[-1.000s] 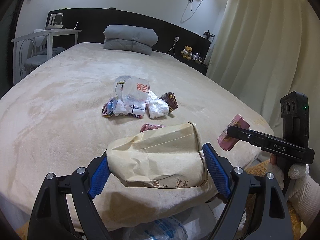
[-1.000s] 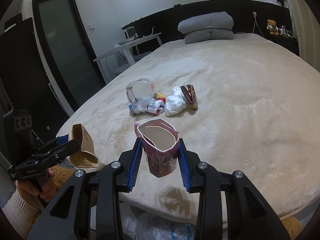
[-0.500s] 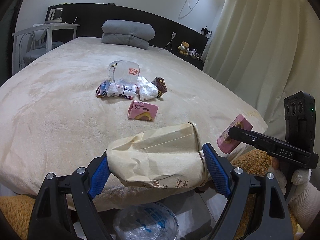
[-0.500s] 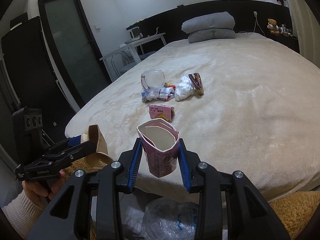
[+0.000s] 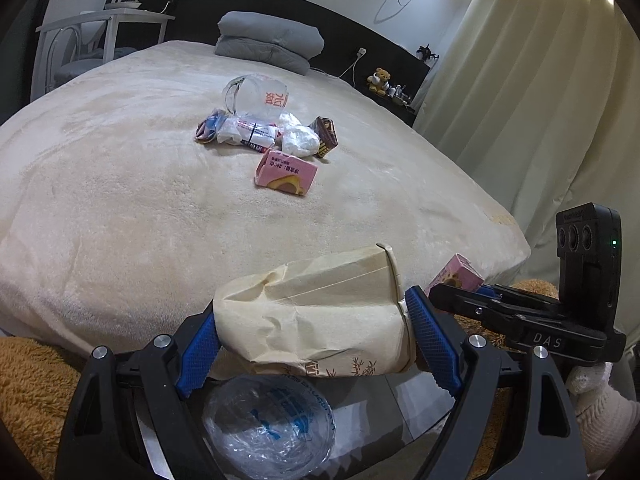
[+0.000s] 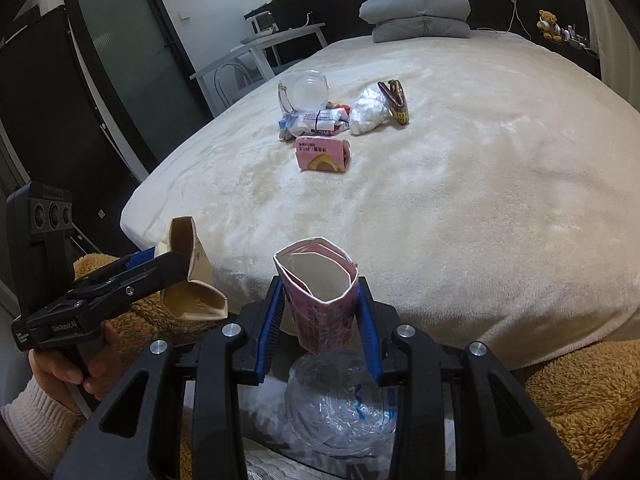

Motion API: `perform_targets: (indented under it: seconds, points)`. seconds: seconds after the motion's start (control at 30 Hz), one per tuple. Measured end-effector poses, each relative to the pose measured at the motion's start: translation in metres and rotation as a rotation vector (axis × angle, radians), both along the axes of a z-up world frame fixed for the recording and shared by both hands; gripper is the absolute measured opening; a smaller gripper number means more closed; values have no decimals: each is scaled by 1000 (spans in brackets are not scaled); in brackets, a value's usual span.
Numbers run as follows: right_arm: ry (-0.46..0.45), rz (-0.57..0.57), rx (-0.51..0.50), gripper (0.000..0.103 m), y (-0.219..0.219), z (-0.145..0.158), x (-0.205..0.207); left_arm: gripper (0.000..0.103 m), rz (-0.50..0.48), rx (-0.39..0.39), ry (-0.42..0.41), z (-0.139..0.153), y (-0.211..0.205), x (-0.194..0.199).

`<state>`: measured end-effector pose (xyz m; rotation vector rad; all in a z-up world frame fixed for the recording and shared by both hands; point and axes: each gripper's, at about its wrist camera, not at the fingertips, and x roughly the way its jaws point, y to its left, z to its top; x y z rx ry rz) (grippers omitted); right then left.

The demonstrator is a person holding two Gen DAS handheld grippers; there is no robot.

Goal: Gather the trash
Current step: 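Carry both held items down past the bed edge toward the clear plastic bag, then open the right tool over the clear bag while the left tool releases the paper bag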

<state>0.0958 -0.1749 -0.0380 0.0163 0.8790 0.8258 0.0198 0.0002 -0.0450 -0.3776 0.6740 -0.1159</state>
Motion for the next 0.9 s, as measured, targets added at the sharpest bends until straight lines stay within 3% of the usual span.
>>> perform_targets:
  seconds: [0.13, 0.63, 0.9]
  points:
    - [48, 7, -34, 36, 5, -12, 3, 84, -2, -7, 36, -8, -3, 3]
    - [339, -12, -110, 36, 7, -64, 24, 84, -60, -64, 318, -67, -21, 26]
    - [449, -28, -185, 36, 14, -91, 31, 84, -65, -55, 441, -93, -27, 35]
